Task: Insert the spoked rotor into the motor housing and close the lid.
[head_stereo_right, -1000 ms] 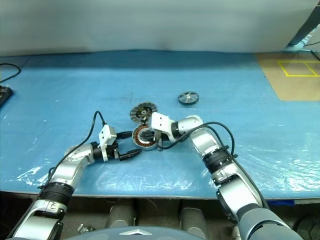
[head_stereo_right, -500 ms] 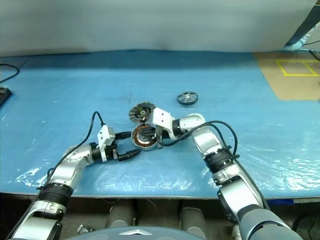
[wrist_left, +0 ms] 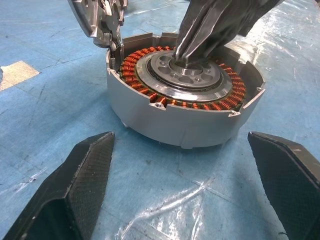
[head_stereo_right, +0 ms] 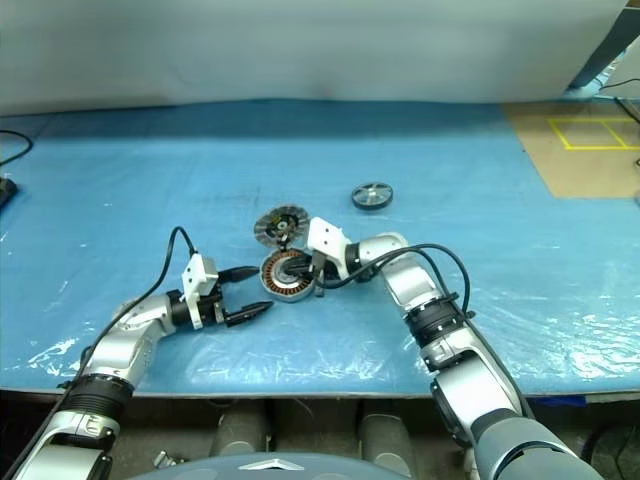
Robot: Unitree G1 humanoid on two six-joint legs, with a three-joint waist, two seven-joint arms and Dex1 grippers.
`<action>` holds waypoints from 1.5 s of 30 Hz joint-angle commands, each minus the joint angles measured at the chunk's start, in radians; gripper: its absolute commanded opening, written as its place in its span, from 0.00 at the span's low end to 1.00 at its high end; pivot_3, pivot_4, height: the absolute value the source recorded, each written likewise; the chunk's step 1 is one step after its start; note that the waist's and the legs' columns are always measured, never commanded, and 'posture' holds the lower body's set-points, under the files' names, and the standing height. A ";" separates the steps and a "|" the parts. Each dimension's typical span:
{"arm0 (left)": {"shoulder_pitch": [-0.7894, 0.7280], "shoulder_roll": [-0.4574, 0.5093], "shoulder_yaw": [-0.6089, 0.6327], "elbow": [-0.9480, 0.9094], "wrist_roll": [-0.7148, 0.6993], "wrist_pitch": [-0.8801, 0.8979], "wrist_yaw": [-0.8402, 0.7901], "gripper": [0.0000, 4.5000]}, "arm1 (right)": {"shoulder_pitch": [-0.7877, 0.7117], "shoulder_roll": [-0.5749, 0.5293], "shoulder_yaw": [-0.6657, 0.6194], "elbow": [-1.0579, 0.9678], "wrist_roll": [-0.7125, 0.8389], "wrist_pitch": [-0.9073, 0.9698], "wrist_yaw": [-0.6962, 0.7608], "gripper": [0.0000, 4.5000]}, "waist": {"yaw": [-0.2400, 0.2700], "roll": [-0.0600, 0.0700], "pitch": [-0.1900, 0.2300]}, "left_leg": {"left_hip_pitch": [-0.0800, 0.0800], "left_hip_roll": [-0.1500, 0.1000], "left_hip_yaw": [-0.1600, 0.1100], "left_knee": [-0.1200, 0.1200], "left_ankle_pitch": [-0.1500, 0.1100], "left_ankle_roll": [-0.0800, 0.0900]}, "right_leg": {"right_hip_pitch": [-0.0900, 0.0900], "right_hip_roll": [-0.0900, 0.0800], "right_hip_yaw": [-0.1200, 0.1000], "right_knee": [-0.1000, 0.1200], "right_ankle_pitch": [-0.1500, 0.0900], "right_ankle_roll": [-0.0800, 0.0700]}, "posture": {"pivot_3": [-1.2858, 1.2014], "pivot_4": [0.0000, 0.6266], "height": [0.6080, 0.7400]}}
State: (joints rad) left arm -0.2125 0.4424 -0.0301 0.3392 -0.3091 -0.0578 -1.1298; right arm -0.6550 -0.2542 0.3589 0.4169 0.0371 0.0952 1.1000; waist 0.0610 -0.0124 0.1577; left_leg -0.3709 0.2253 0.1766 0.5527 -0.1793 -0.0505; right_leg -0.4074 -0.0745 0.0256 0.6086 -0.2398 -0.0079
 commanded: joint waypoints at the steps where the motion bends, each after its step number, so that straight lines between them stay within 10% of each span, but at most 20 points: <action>1: 0.021 0.014 0.004 0.007 0.006 0.008 0.001 1.00 | -0.021 0.002 0.013 0.026 -0.029 -0.037 -0.010 0.00 | 0.000 0.000 0.000 | 0.000 0.000 0.000 0.000 0.000 0.000 | 0.000 0.000 0.000 0.000 0.000 0.000 | 0.52 0.24 1.00; 45: 0.016 0.010 -0.003 0.022 0.013 0.001 0.005 1.00 | 0.019 -0.057 0.013 -0.129 0.003 0.003 0.033 0.00 | 0.007 0.000 0.000 | 0.001 0.000 0.000 0.000 0.000 0.000 | 0.001 0.000 0.000 0.000 0.000 0.000 | 0.52 0.24 1.00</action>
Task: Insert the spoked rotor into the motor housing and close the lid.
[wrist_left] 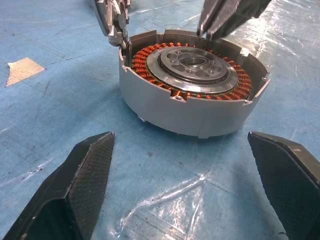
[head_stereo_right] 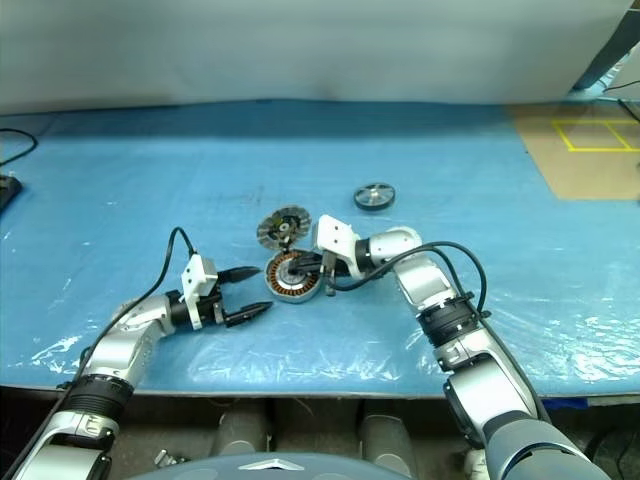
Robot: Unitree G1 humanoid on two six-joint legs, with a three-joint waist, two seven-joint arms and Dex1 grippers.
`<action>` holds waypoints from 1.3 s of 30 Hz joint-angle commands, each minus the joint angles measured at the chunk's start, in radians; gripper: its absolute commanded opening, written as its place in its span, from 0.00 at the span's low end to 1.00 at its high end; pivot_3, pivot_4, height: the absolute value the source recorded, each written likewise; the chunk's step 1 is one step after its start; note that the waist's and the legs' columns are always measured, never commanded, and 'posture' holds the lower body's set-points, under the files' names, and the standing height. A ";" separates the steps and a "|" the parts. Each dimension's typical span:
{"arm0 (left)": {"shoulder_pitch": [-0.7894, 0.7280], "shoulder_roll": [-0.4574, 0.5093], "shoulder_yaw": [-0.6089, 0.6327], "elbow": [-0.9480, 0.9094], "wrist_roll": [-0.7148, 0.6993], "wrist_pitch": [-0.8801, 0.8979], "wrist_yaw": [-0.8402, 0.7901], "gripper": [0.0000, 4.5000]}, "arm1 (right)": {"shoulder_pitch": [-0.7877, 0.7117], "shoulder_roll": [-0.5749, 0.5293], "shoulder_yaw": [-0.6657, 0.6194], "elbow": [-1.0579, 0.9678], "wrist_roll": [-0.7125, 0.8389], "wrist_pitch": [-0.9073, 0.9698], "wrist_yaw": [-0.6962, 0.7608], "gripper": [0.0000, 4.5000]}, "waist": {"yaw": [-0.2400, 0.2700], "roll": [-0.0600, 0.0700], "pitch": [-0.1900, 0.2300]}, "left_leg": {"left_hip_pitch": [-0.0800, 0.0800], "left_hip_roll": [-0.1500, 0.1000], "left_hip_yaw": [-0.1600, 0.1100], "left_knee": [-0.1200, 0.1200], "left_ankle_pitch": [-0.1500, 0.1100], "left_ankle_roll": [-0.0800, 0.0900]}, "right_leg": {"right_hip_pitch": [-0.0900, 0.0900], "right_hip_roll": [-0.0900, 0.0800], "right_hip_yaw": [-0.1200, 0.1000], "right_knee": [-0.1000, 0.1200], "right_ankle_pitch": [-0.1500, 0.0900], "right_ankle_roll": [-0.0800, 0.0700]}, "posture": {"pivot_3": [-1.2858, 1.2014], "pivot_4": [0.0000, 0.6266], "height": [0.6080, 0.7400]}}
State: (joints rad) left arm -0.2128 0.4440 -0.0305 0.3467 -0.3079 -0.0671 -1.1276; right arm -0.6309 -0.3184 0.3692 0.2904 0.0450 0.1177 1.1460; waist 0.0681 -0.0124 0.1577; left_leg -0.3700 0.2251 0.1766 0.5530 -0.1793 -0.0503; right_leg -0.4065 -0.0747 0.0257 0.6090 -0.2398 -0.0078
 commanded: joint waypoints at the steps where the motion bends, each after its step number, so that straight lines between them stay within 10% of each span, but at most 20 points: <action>1: 0.017 0.009 -0.002 0.013 0.011 0.011 0.004 1.00 | -0.008 0.011 0.004 0.006 -0.008 -0.021 -0.016 0.00 | 0.000 0.000 0.000 | 0.000 0.000 0.000 0.000 0.000 0.000 | 0.000 0.000 0.000 0.000 0.000 0.000 | 0.52 0.24 1.00; 24: 0.033 0.012 0.002 -0.011 0.002 0.023 0.011 1.00 | 0.021 0.006 -0.107 -0.080 0.105 0.005 -0.030 0.00 | -0.001 0.000 0.000 | 0.000 0.000 0.000 0.000 0.000 0.000 | 0.000 0.000 0.000 0.000 0.000 0.000 | 0.52 0.24 1.00; 36: 0.029 0.016 0.011 -0.010 -0.013 0.025 -0.006 1.00 | -0.010 -0.167 -0.247 -0.025 0.059 0.036 -0.163 0.00 | 0.000 0.000 0.000 | 0.000 -0.001 0.000 0.000 0.000 0.000 | 0.000 0.000 0.001 -0.001 0.000 0.000 | 0.52 0.24 1.00; 39: 0.030 0.021 0.015 -0.006 -0.019 0.020 -0.014 1.00 | -0.093 -0.249 -0.242 0.102 0.033 0.014 -0.123 0.13 | -0.001 0.000 0.000 | 0.000 -0.001 0.000 0.000 0.000 0.000 | 0.000 0.000 0.001 0.000 0.000 0.000 | 0.52 0.24 1.00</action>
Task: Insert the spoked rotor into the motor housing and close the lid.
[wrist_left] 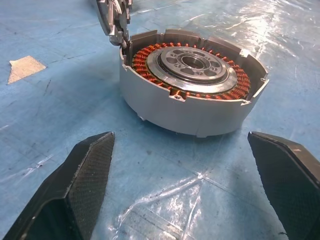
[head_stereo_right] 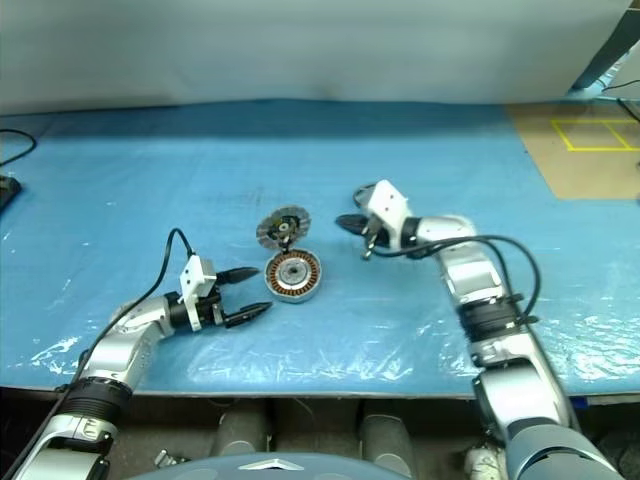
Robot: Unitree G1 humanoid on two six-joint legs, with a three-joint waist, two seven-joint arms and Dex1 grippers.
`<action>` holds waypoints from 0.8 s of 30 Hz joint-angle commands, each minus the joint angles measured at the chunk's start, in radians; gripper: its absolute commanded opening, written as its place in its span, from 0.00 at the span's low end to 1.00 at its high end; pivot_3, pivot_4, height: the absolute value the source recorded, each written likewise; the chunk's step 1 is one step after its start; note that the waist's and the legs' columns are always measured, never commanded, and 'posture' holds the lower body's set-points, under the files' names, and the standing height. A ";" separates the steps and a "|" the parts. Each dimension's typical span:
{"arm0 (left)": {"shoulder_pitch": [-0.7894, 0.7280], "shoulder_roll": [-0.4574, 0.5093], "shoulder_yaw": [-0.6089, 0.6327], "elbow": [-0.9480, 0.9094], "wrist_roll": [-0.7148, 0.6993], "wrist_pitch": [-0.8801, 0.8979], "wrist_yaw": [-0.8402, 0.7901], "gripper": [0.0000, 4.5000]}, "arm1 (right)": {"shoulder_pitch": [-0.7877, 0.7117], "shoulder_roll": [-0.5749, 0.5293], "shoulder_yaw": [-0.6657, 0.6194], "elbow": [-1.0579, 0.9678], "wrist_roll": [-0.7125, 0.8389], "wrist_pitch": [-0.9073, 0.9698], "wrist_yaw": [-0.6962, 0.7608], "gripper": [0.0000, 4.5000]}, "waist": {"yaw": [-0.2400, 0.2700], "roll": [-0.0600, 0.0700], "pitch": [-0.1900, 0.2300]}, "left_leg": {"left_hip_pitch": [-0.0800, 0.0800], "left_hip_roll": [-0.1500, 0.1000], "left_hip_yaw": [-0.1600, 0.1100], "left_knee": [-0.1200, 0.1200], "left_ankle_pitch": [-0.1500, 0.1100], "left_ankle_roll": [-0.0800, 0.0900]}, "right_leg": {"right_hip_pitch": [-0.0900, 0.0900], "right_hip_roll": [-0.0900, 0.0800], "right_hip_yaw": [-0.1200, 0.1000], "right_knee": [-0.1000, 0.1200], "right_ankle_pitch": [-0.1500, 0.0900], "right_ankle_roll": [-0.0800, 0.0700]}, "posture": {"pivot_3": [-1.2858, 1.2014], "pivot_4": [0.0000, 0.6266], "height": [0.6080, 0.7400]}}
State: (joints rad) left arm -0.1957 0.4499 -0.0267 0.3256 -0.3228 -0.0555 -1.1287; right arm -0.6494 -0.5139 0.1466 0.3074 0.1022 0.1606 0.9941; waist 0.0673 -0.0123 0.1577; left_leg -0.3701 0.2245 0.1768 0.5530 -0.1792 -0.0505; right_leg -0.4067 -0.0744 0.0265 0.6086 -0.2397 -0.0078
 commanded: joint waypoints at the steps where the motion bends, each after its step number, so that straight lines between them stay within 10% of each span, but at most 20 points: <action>1: 0.015 0.018 0.013 0.014 -0.007 0.009 -0.016 1.00 | -0.106 -0.072 -0.015 0.134 -0.038 -0.053 0.035 0.20 | -0.001 0.000 0.000 | 0.000 0.000 0.000 0.000 0.000 0.000 | 0.000 0.000 0.000 0.000 0.000 0.000 | 0.52 0.24 1.00; 5: 0.026 0.020 0.030 -0.007 -0.054 0.044 -0.033 1.00 | -0.229 -0.088 0.000 0.336 -0.100 -0.187 0.020 0.50 | -0.009 0.000 0.000 | 0.000 0.000 0.000 0.000 0.000 0.000 | -0.001 0.000 0.000 0.001 0.000 0.000 | 0.52 0.24 1.00; 24: 0.016 0.001 0.036 0.030 -0.038 0.010 -0.012 1.00 | -0.559 0.058 0.030 1.000 -0.301 -0.337 -0.148 0.50 | -0.016 0.001 0.000 | -0.013 0.002 0.000 0.013 -0.001 0.003 | -0.014 0.000 -0.001 0.016 -0.001 -0.002 | 0.52 0.24 1.00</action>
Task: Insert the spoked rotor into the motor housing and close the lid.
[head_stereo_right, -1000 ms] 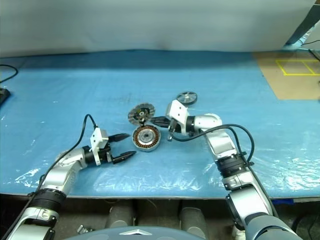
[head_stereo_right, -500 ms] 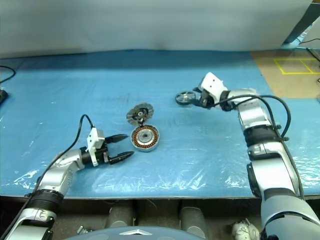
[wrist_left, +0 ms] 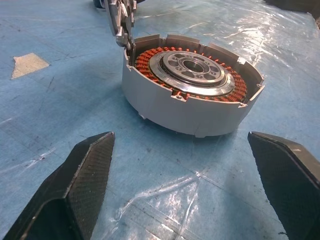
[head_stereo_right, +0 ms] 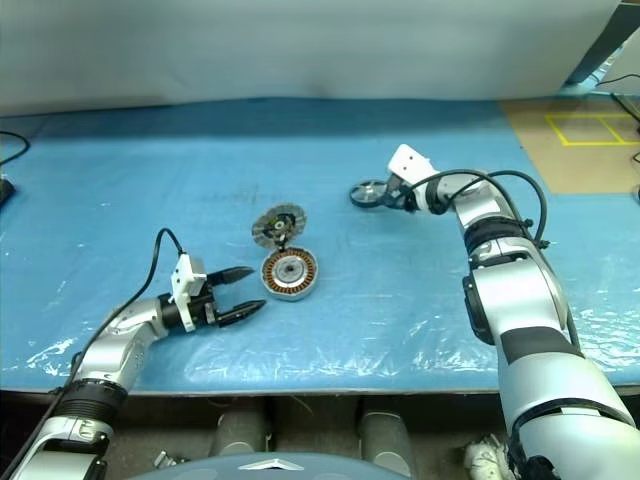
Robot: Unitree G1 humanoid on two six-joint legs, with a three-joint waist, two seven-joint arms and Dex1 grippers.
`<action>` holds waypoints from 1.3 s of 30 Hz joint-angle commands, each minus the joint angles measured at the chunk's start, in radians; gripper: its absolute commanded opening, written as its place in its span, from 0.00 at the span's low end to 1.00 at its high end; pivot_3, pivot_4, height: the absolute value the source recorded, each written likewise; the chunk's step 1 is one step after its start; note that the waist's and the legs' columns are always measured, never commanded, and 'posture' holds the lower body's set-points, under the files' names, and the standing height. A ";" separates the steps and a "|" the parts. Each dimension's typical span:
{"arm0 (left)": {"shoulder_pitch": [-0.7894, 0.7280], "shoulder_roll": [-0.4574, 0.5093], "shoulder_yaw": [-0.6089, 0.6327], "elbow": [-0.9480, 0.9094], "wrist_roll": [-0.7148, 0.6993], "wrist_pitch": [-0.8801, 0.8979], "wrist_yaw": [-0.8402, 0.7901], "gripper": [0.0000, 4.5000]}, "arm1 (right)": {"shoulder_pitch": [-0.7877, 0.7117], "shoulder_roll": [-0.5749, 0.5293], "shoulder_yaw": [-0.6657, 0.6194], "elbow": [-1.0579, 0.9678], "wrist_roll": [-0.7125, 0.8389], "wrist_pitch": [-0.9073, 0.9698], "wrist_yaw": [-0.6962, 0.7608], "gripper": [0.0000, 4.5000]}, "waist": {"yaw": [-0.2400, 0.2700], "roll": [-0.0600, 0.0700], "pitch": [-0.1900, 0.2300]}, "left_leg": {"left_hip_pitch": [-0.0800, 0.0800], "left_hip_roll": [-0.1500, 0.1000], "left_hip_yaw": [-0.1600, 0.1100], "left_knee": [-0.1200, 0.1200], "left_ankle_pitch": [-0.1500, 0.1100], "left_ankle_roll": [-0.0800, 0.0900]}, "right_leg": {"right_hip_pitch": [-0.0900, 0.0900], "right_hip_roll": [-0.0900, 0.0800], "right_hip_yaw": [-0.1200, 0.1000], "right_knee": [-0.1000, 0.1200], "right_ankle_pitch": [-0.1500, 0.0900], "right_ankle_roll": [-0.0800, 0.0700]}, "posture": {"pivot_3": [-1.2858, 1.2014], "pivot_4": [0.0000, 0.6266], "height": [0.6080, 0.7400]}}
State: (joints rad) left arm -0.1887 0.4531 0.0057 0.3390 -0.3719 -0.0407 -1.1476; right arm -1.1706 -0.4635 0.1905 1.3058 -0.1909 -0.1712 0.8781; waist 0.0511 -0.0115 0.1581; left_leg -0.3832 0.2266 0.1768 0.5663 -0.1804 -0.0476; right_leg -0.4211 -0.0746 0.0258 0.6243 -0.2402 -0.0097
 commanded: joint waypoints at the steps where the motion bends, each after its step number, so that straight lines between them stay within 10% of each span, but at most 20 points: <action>1: 0.010 -0.003 0.003 0.017 0.013 -0.007 0.008 1.00 | -0.038 0.013 -0.018 0.008 -0.011 0.000 -0.051 0.50 | 0.000 0.000 0.000 | 0.000 0.000 0.000 0.000 0.000 0.000 | 0.000 0.000 0.000 0.000 0.000 0.000 | 0.52 0.24 1.00; 39: 0.052 0.000 0.007 0.020 0.029 -0.049 0.038 1.00 | 0.003 0.107 -0.170 0.054 -0.028 0.164 -0.204 0.50 | -0.007 0.007 0.003 | -0.001 0.001 0.000 0.000 0.000 -0.001 | -0.001 0.000 0.000 0.000 0.000 0.000 | 0.52 0.24 1.00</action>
State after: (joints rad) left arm -0.1620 0.4463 0.0084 0.3399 -0.3576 -0.1008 -1.1182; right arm -1.1718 -0.3566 0.0164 1.3736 -0.2149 -0.0013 0.6733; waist 0.0441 -0.0046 0.1616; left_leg -0.3836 0.2272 0.1769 0.5664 -0.1801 -0.0483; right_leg -0.4222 -0.0743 0.0261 0.6246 -0.2403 -0.0102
